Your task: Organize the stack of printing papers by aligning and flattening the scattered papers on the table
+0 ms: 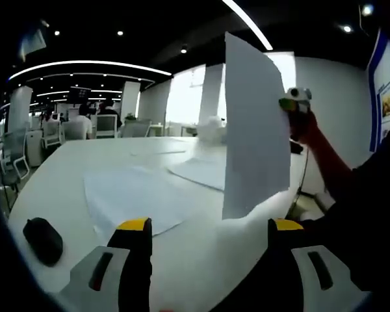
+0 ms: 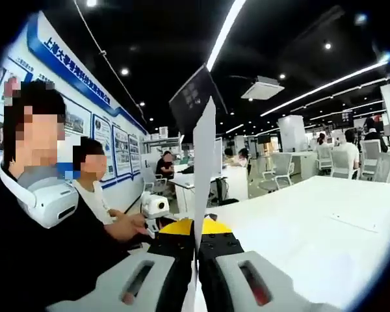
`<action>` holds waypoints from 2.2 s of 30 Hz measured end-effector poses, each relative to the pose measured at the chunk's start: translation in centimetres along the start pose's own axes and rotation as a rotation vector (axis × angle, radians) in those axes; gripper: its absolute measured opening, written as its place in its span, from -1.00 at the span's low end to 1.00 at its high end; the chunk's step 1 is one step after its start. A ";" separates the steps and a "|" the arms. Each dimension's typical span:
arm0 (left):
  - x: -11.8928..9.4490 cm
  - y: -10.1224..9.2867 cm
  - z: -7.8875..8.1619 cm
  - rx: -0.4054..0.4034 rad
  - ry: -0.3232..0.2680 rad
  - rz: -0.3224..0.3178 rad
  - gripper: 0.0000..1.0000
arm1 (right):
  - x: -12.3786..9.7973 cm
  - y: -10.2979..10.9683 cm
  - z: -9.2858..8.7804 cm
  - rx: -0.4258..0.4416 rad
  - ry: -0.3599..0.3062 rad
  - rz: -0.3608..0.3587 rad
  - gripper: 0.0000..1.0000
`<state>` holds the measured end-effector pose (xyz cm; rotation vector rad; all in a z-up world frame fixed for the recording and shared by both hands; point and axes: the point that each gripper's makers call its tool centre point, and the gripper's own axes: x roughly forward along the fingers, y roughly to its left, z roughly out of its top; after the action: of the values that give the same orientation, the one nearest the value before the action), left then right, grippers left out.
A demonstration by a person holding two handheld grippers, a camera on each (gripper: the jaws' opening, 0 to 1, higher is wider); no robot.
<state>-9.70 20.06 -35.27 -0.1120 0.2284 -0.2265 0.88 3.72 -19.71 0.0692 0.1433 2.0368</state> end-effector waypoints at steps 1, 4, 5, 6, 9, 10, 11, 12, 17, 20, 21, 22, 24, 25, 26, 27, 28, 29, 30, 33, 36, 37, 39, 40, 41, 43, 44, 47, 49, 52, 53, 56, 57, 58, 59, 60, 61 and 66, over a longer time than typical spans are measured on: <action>0.0 0.0 0.0 0.001 0.000 0.000 0.50 | 0.0 0.1 0.0 0.006 0.000 0.009 -1.00; 0.0 0.0 0.1 0.001 -0.002 0.000 0.50 | -0.2 0.4 0.0 0.034 -0.001 0.040 -1.00; -0.1 0.2 0.1 0.000 -0.002 0.000 0.50 | -0.3 0.5 0.0 0.047 -0.001 0.051 -1.00; -0.1 0.3 0.1 0.000 -0.003 0.001 0.50 | -0.3 0.4 -0.1 0.059 0.001 0.056 -1.00; 0.0 0.3 0.2 0.000 -0.003 0.001 0.50 | -0.6 0.7 0.3 0.097 -0.022 0.082 -1.00; 0.0 0.4 0.2 0.001 -0.003 0.000 0.50 | -0.9 0.9 0.7 0.119 -0.044 0.106 -1.00; 0.0 0.4 0.2 0.001 -0.003 0.000 0.50 | -1.1 1.0 1.0 0.137 -0.058 0.119 -1.00; 0.0 0.4 0.2 0.001 -0.002 0.000 0.50 | -1.3 1.0 1.1 0.139 -0.063 0.123 -1.00; 0.1 0.5 0.3 0.002 -0.001 0.000 0.50 | -2.0 1.2 1.4 0.157 -0.071 0.145 -1.00; 0.1 0.5 0.3 0.003 -0.002 -0.001 0.50 | -2.1 1.9 1.5 0.161 -0.079 0.165 -1.00; 0.1 0.5 0.3 0.003 -0.001 -0.001 0.50 | -2.1 2.3 1.5 0.159 -0.078 0.175 -1.00; 0.2 0.5 0.3 0.004 0.000 -0.001 0.50 | -1.9 2.7 1.5 0.158 -0.074 0.181 -1.00; 0.2 0.5 0.3 0.005 0.002 -0.002 0.49 | -1.9 3.1 1.4 0.159 -0.067 0.192 -1.00; 0.2 0.4 0.3 0.007 0.003 -0.004 0.49 | -1.9 3.3 1.4 0.159 -0.068 0.199 -1.00; 0.3 0.4 0.3 0.007 0.003 -0.005 0.49 | -1.9 3.5 1.5 0.160 -0.072 0.209 -1.00; 0.3 0.4 0.3 0.007 0.002 -0.004 0.49 | -1.9 3.8 1.6 0.163 -0.077 0.220 -1.00; 0.3 0.4 0.3 0.007 0.002 -0.004 0.49 | -2.0 3.9 1.6 0.164 -0.081 0.227 -1.00; 0.3 0.5 0.3 0.006 0.002 -0.004 0.49 | -1.9 4.1 1.6 0.165 -0.084 0.233 -1.00; 0.3 0.5 0.3 0.005 0.003 -0.004 0.49 | -1.9 4.4 1.7 0.166 -0.086 0.239 -1.00; 0.2 0.5 0.1 0.005 0.006 -0.003 0.49 | -2.1 4.0 1.5 0.172 -0.081 0.235 -1.00; 0.2 0.6 0.1 0.003 0.005 -0.003 0.49 | -2.3 3.2 1.4 0.177 -0.078 0.209 -1.00; 0.2 0.7 0.1 0.002 0.006 -0.002 0.49 | -2.2 2.7 1.1 0.171 -0.064 0.188 -1.00; 0.2 0.7 0.1 0.002 0.005 -0.001 0.49 | -2.0 1.8 0.4 0.166 -0.031 0.158 -1.00; 0.2 0.7 0.1 0.002 0.005 -0.001 0.49 | -1.9 1.4 0.1 0.166 -0.018 0.144 -1.00; 0.2 0.7 0.1 0.001 0.003 -0.003 0.49 | -1.6 0.4 -0.6 0.157 0.014 0.107 -1.00; 0.3 0.6 0.1 0.000 0.004 -0.006 0.49 | -1.3 -1.2 -1.8 0.116 0.069 0.044 -1.00; 0.3 0.6 0.0 0.001 0.005 -0.005 0.49 | -1.3 -2.3 -2.2 0.103 0.088 0.011 -1.00; 0.3 0.6 -0.1 -0.001 0.005 -0.005 0.49 | -1.1 -4.6 -2.9 0.064 0.106 -0.039 -1.00; 0.3 0.6 -0.1 -0.002 0.005 -0.003 0.49 | -1.0 -5.5 -3.2 0.044 0.109 -0.055 -1.00; 0.3 0.7 -0.2 -0.006 0.006 -0.002 0.49 | -0.9 -6.7 -3.6 0.021 0.123 -0.084 -1.00; 0.3 0.7 -0.2 -0.007 0.007 -0.002 0.49 | -0.8 -7.1 -3.8 0.015 0.130 -0.096 -1.00; 0.4 0.6 -0.1 -0.007 0.003 -0.006 0.49 | -0.5 -7.6 -4.4 0.001 0.153 -0.116 -1.00; 0.4 0.6 -0.1 -0.007 0.002 -0.007 0.49 | -0.4 -7.8 -4.6 -0.009 0.163 -0.126 -1.00; 0.5 0.5 -0.1 -0.006 0.002 -0.008 0.49 | -0.3 -7.9 -4.8 -0.021 0.169 -0.134 -1.00; 0.5 0.4 -0.1 -0.005 0.001 -0.009 0.49 | -0.3 -8.0 -4.9 -0.031 0.174 -0.139 -1.00; 0.5 0.4 0.0 -0.005 -0.001 -0.011 0.49 | -0.2 -8.0 -4.9 -0.040 0.179 -0.144 -1.00; 0.5 0.3 0.0 -0.005 -0.002 -0.012 0.49 | -0.1 -8.2 -5.0 -0.048 0.185 -0.149 -1.00; 0.3 0.3 0.3 -0.002 -0.018 -0.011 0.47 | 0.2 -8.0 -5.1 -0.080 0.192 -0.153 -1.00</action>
<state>-9.28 20.29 -35.10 -0.1175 0.2104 -0.2365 7.28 7.14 -25.78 -0.1829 0.1810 1.8913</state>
